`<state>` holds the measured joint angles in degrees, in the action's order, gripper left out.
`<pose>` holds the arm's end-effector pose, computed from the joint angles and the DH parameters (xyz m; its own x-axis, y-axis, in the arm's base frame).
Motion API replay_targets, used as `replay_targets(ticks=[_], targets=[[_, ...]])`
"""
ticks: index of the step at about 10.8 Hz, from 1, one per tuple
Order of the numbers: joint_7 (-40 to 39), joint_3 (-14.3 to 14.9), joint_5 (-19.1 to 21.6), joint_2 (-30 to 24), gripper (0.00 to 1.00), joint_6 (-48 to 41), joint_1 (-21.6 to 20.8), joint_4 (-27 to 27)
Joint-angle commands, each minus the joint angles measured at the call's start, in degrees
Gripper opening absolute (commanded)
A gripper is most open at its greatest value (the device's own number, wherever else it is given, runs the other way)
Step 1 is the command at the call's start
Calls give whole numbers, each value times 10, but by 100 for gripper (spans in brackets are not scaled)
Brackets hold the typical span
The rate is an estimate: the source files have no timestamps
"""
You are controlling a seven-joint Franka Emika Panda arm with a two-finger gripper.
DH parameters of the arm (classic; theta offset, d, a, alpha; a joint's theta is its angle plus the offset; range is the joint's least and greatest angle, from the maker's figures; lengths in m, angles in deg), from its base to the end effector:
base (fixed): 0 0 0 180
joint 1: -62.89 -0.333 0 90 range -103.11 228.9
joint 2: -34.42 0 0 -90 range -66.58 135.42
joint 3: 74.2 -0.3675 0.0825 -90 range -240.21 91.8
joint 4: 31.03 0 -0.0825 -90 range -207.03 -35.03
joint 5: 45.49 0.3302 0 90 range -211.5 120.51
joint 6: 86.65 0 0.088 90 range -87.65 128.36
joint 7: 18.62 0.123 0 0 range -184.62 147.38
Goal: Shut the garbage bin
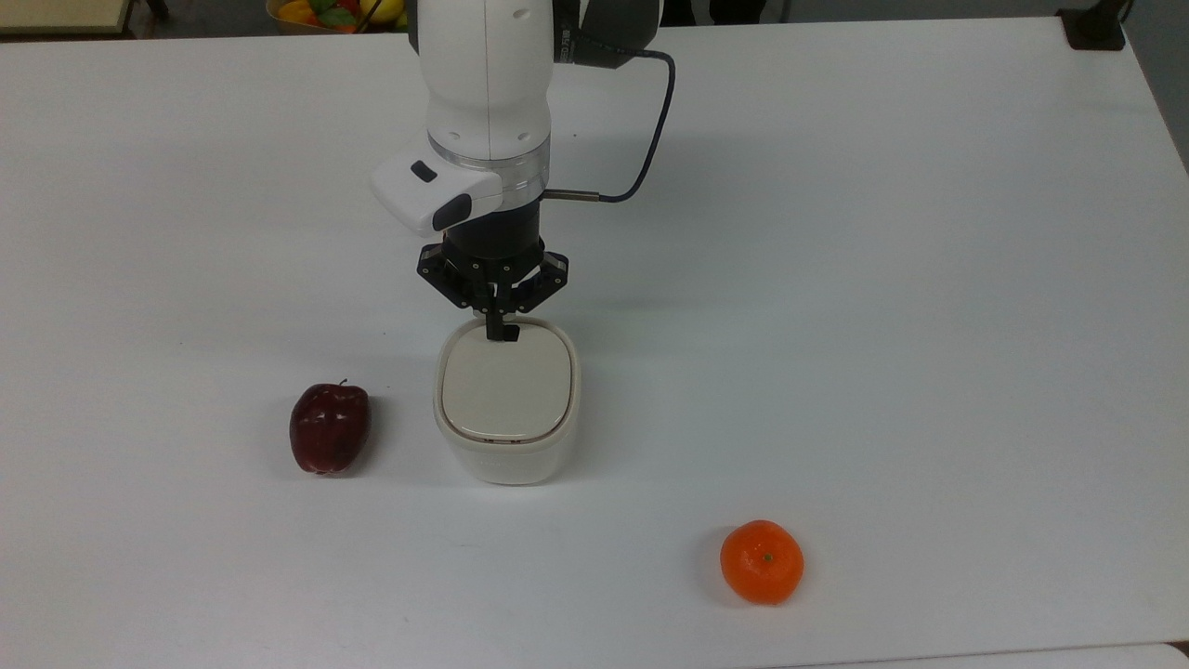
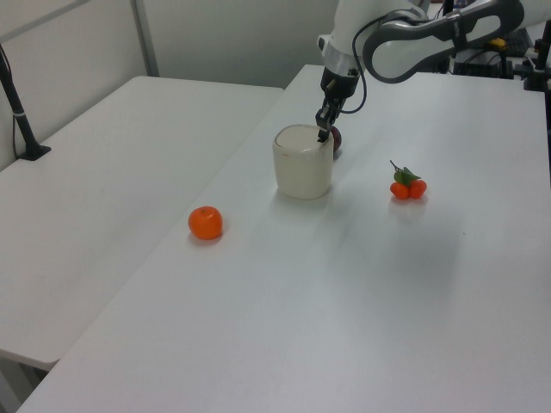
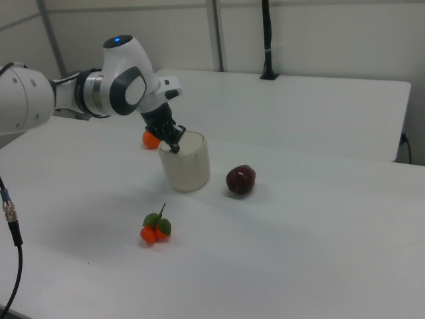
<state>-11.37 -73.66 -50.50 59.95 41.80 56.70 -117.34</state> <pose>0.6865 0.0655 0.4903 0.9561 0.0245 0.2919 0.0107 -0.9988 0.0487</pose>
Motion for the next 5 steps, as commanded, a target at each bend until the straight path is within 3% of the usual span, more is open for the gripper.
replay_targets(ticks=[1, 5], targets=[[-8, 1, 1, 9, 0, -3, -5, -6], [1, 0, 3, -20, 0, -12, -5, 0]])
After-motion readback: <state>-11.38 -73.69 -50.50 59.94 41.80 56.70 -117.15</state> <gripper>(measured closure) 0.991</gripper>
